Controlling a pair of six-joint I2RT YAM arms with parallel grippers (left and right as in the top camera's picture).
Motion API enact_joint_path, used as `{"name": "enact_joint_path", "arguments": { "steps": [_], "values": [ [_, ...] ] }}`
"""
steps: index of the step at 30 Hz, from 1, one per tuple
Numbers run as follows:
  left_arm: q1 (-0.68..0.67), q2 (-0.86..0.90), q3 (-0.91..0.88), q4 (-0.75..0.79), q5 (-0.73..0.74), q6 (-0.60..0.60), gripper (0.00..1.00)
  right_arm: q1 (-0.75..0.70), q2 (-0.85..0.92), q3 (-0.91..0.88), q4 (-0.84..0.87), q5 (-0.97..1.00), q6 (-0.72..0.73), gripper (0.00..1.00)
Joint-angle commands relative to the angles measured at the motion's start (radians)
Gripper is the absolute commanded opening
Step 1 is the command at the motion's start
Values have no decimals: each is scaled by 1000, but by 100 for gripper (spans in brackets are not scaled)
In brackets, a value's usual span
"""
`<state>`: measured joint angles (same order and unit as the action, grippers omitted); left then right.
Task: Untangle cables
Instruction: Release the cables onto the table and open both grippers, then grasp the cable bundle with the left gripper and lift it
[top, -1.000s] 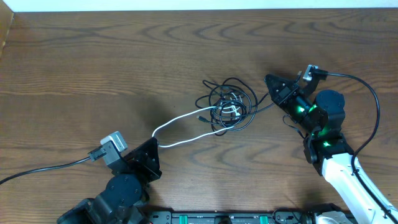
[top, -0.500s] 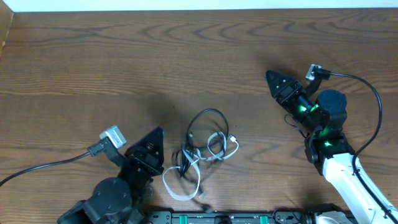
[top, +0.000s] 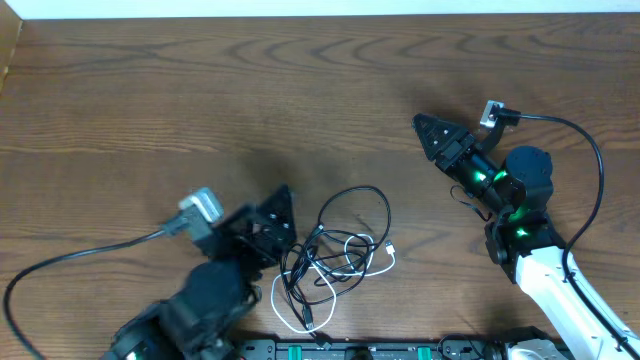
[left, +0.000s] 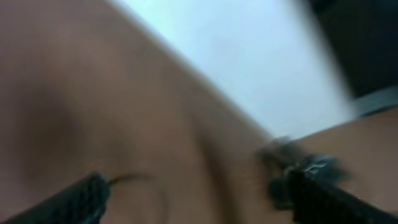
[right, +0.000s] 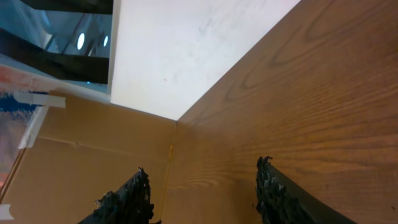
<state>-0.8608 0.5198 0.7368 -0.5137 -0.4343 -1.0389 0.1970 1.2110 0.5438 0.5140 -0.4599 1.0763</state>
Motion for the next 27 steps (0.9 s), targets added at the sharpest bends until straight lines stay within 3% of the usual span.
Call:
{"name": "enact_joint_path", "arguments": {
  "steps": [1, 5, 9, 18, 23, 27],
  "values": [
    [0, 34, 4, -147, 26, -160, 95, 6, 1, 13, 2, -9, 0, 51],
    [0, 47, 4, -399, 42, -573, 96, 6, 1, 13, -1, -2, -1, 51],
    [0, 47, 4, -542, 127, -790, 96, 6, 1, 13, -2, -2, -1, 51],
    [0, 88, -35, -616, 270, -818, 96, 6, 1, 13, -2, -2, -1, 51],
    [0, 140, -120, -615, 271, -1003, 96, 6, 1, 13, -2, -2, -1, 51],
    [0, 184, -195, -569, 323, -1047, 96, 6, 1, 13, -2, 6, -1, 51]
  ]
}}
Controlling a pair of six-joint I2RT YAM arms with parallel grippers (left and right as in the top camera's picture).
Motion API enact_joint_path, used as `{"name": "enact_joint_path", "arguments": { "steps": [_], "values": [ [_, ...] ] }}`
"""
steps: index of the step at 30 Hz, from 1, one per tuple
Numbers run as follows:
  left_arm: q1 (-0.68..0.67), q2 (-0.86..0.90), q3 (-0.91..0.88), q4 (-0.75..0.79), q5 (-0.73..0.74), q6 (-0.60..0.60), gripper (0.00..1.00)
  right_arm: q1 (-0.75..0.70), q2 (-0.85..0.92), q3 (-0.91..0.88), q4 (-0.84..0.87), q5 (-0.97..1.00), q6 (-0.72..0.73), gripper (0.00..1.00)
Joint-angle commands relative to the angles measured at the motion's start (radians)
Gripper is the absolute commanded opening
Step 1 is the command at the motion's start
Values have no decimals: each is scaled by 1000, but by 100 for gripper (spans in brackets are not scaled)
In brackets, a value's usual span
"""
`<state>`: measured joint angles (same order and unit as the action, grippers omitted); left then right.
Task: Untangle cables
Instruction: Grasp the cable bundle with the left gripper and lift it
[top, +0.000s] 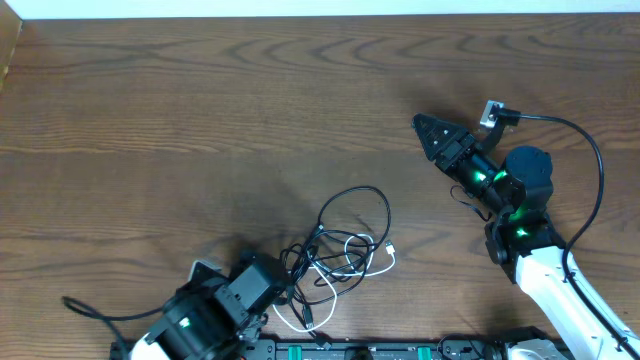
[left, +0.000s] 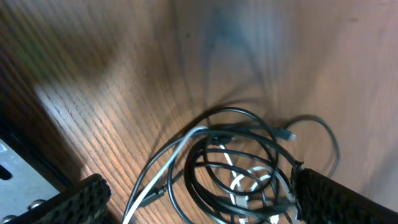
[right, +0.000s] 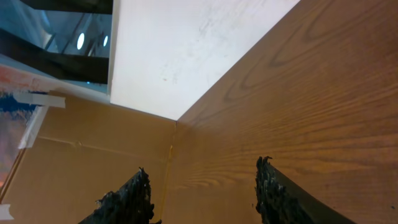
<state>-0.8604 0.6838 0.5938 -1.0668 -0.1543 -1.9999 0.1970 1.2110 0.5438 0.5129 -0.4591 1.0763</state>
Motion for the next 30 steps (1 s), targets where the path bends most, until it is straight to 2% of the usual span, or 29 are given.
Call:
{"name": "enact_joint_path", "arguments": {
  "steps": [1, 8, 10, 14, 16, 17, 18, 20, 24, 28, 30],
  "values": [
    [0, 32, -69, 17, 50, -86, 96, 6, 1, 13, -3, 8, -1, 51],
    [0, 117, -146, 205, 111, -82, 95, 6, 1, 13, -9, 13, -1, 51],
    [0, 147, -154, 222, 141, -82, 88, 5, 1, 13, -8, 13, -1, 51],
    [0, 204, -154, 278, 196, -82, 58, 5, 1, 13, -9, 13, -1, 51],
    [0, 224, -154, 315, 201, -81, 37, 5, 1, 13, -9, 13, -1, 51],
    [0, 230, -154, 330, 207, -81, 12, 5, 1, 13, -9, 13, -1, 51],
    [0, 232, -154, 355, 214, -81, 8, 5, 1, 13, -9, 13, -1, 51],
    [0, 229, -154, 403, 180, -24, 8, 5, 1, 13, -9, 13, -1, 51],
    [0, 214, -137, 513, 54, 197, 8, 5, 1, 13, -9, 13, -1, 51],
    [10, 179, -74, 567, -77, 462, 8, 5, 1, 13, -9, 13, -1, 50],
    [37, 158, -22, 593, -94, 630, 8, 5, 1, 13, -9, 12, -1, 50]
  ]
}}
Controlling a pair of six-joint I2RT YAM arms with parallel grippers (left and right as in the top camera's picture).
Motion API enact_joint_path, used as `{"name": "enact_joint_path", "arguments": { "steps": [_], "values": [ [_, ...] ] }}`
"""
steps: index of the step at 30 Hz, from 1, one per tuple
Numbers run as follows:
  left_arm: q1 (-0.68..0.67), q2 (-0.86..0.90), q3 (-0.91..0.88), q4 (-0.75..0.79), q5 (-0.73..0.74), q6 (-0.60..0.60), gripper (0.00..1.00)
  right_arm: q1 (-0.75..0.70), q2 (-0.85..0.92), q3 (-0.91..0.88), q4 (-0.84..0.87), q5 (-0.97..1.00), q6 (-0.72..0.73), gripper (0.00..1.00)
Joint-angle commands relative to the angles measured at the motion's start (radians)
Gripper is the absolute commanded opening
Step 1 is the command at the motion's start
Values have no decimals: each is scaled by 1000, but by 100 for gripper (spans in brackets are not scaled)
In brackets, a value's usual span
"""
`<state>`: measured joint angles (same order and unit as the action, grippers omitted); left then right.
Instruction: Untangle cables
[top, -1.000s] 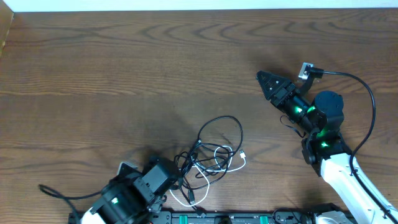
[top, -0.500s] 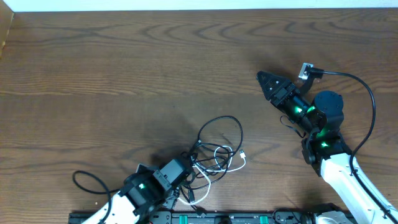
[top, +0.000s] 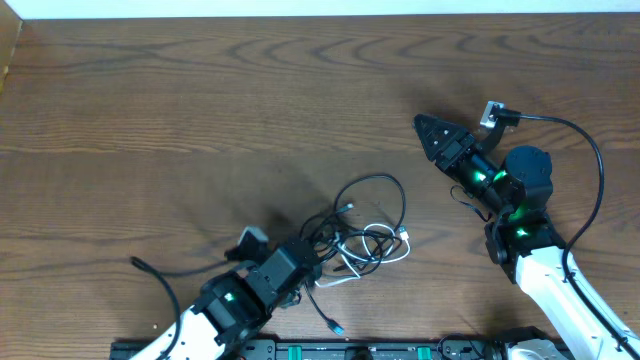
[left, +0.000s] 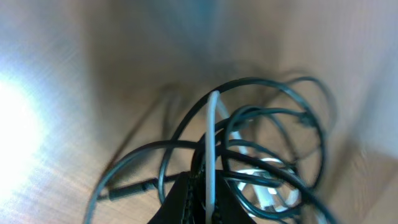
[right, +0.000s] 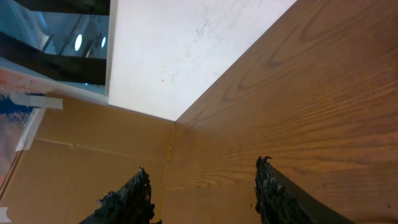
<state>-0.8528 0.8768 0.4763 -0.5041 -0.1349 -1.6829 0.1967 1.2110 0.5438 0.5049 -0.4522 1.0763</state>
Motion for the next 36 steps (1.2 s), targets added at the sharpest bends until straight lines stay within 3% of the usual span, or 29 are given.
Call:
{"name": "enact_joint_path", "arguments": {
  "steps": [1, 6, 9, 16, 24, 32, 36],
  "values": [
    [44, -40, 121, 48, -111, 388, 8, 5, 1, 13, -1, 5, -1, 51],
    [100, -50, 214, 254, 13, 769, 8, 5, 1, 13, 0, 5, 0, 50],
    [106, -48, 216, 413, 59, 869, 8, 5, 1, 13, 0, 2, 0, 50],
    [121, -43, 216, 561, -32, 886, 8, 8, 1, 13, 0, -3, 1, 50],
    [156, -42, 216, 834, -30, 885, 8, 40, 1, 13, 0, -10, 0, 51],
    [156, -42, 216, 913, -30, 884, 8, 134, 2, 13, 12, 32, -2, 66],
    [156, -42, 216, 914, -30, 816, 8, 175, 2, 13, 56, 46, -131, 72]
  ]
}}
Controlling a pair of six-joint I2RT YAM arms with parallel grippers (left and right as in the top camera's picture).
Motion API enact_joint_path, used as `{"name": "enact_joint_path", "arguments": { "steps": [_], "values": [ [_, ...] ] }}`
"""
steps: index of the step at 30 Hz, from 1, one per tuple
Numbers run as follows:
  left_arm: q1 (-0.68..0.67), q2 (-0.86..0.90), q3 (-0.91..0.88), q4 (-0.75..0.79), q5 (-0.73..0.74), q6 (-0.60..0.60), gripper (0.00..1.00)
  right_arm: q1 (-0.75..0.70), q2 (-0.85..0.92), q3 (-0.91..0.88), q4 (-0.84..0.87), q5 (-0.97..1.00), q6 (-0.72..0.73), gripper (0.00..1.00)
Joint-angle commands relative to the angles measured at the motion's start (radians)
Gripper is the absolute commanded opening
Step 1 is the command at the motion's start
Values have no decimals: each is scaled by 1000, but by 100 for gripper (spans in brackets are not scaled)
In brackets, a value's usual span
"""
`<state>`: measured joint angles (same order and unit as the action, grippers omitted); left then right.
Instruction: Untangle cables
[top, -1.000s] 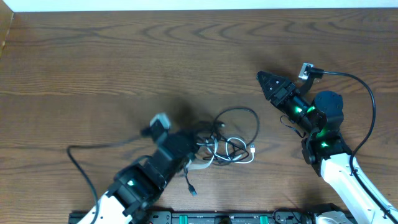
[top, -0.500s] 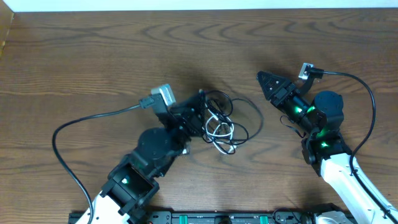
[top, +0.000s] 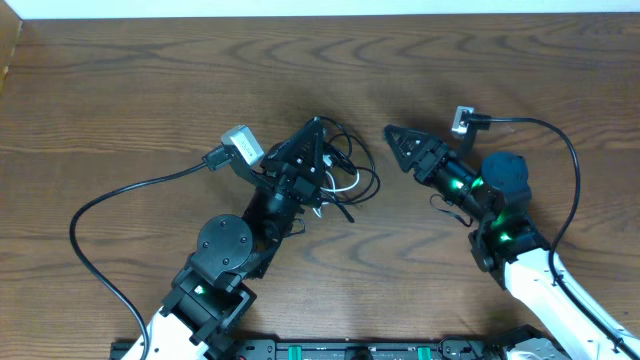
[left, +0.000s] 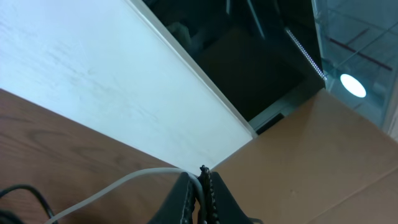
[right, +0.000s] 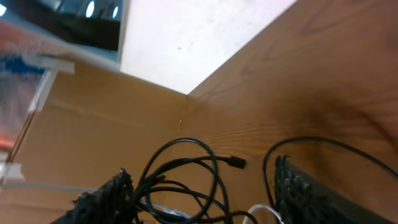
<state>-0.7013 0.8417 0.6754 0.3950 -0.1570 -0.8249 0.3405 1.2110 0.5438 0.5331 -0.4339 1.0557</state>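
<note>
The tangle of black and white cables (top: 338, 176) is bunched at the middle of the table, against my left gripper (top: 316, 124). In the left wrist view my left gripper (left: 202, 178) is shut on a white cable (left: 112, 190) that trails off to the left. My right gripper (top: 392, 134) points left at the tangle from close by. In the right wrist view it (right: 202, 186) stands open, with black cable loops (right: 186, 168) and a black plug (right: 235, 162) showing between its fingers (right: 115, 196). I cannot tell whether the tangle rests on the table.
The left arm's grey camera lead (top: 95, 225) loops over the table's left half. A black lead (top: 572, 190) arcs beside the right arm. A cardboard wall (top: 8, 50) stands at the far left, a white board (top: 300, 8) along the far edge, an equipment rail (top: 350, 352) at the front.
My left gripper, shut on the cables near the front edge, is now at the table's middle with the tangle. My right gripper has moved left, close to the tangle, and is still open.
The tangle lay near the front edge with my left gripper open beside it, then open right over it. Then the gripper was shut on the cables there. Now it holds them at mid-table, facing my open right gripper, which had stayed at the right until this moment.
</note>
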Motion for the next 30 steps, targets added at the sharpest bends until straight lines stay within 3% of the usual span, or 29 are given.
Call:
{"name": "enact_joint_path", "arguments": {
  "steps": [1, 8, 12, 17, 19, 22, 25, 27, 30],
  "values": [
    [5, -6, 17, 15, -6, -64, 8, 42, 2, 13, 45, 28, -151, 74],
    [5, -7, 17, 45, 45, -131, 8, 135, 2, 13, 116, 5, -463, 90],
    [5, -7, 17, 93, 45, -132, 8, 192, 2, 13, 126, 9, -653, 92],
    [5, -7, 17, 128, 82, -203, 8, 230, 14, 13, 124, 51, -717, 92],
    [5, -7, 17, 152, 132, -207, 8, 231, 20, 13, 126, 56, -717, 82],
    [5, -7, 17, 192, 207, -206, 8, 231, 20, 13, 127, 93, -716, 38],
    [5, -8, 17, 196, 278, -205, 8, 230, 20, 13, 126, 150, -716, 11],
    [5, -8, 17, 167, 348, -201, 8, 229, 20, 13, 119, 204, -711, 1],
    [5, -8, 17, 47, 466, -146, 8, 218, 19, 13, 102, 288, -692, 1]
  ]
}}
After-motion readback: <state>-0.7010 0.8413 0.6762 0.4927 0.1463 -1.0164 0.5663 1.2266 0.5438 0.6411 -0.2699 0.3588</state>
